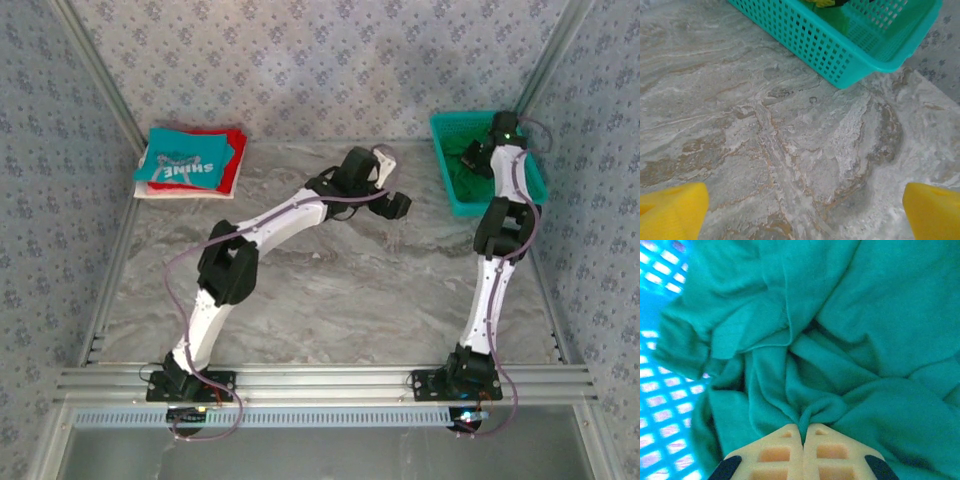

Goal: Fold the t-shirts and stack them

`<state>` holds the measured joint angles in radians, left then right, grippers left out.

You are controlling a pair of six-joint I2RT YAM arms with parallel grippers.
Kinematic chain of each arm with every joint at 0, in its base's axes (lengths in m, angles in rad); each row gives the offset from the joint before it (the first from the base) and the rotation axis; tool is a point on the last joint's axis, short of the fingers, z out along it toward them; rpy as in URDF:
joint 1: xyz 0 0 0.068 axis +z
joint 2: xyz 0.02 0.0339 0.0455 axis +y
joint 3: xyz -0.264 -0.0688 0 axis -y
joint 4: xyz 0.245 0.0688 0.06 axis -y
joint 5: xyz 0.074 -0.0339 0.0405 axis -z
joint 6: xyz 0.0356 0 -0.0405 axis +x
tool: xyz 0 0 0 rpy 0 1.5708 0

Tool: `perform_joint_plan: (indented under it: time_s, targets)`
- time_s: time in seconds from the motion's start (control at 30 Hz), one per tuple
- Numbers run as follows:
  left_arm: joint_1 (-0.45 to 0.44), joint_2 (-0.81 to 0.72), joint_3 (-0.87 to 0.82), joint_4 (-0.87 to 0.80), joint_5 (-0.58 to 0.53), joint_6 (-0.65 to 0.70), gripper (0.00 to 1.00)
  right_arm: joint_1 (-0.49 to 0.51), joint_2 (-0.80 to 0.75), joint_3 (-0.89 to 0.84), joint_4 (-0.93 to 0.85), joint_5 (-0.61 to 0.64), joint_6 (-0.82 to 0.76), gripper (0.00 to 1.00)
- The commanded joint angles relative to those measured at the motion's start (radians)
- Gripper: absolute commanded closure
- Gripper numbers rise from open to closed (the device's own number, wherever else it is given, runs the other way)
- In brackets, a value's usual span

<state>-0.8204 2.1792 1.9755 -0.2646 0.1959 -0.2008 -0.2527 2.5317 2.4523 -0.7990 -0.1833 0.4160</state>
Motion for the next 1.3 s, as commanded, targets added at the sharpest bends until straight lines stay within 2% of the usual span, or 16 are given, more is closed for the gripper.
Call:
perform_joint_plan:
  time_s: [0.0, 0.17, 0.33, 0.43, 0.57, 0.77, 0.83, 0.97, 1.03, 1.1, 1.13, 1.17, 1.2, 1.27]
  targets:
    - [-0.003, -0.21, -0.059, 0.134, -0.017, -0.021, 0.0, 0.0, -0.216, 0.033, 0.006, -0.007, 0.023, 1.0]
    - [0.015, -0.439, -0.234, 0.267, -0.028, -0.058, 0.0, 0.011, -0.4, 0.037, -0.004, 0.018, 0.006, 1.0]
    - [0.032, -0.65, -0.376, 0.316, -0.074, -0.034, 0.0, 0.057, -0.563, 0.027, 0.005, 0.103, 0.015, 1.0]
    - [0.05, -0.745, -0.439, 0.306, -0.091, -0.026, 0.0, 0.082, -0.646, 0.006, 0.008, 0.085, 0.033, 1.0]
    - [0.073, -0.863, -0.518, 0.276, -0.106, -0.031, 0.0, 0.195, -0.779, -0.037, 0.027, 0.114, -0.025, 1.0]
    - [0.093, -1.065, -0.676, 0.232, -0.15, -0.011, 0.0, 0.451, -0.963, -0.11, 0.06, 0.181, -0.171, 1.0]
    - [0.101, -1.137, -0.727, 0.213, -0.191, -0.004, 0.01, 0.523, -1.023, -0.181, 0.101, 0.184, -0.161, 1.0]
    - [0.125, -1.258, -0.828, 0.17, -0.294, 0.008, 0.0, 0.64, -1.13, -0.42, 0.237, 0.212, -0.029, 1.0]
    - [0.15, -1.286, -0.861, 0.135, -0.312, 0.012, 0.0, 0.659, -1.177, -0.607, 0.36, 0.214, 0.079, 0.91]
    - [0.2, -1.287, -0.9, 0.095, -0.318, 0.0, 0.0, 0.658, -1.191, -0.77, 0.437, 0.26, 0.165, 0.71]
    - [0.224, -1.282, -0.921, 0.086, -0.314, -0.009, 0.0, 0.65, -1.18, -0.816, 0.454, 0.283, 0.181, 0.66]
    - [0.256, -1.273, -0.953, 0.084, -0.305, -0.023, 0.0, 0.633, -1.161, -0.869, 0.454, 0.302, 0.201, 0.57]
    - [0.289, -1.259, -0.986, 0.084, -0.293, -0.046, 0.0, 0.612, -1.133, -0.911, 0.444, 0.314, 0.217, 0.37]
    - [0.348, -1.222, -1.039, 0.084, -0.233, -0.098, 0.0, 0.556, -1.063, -0.949, 0.424, 0.26, 0.225, 0.13]
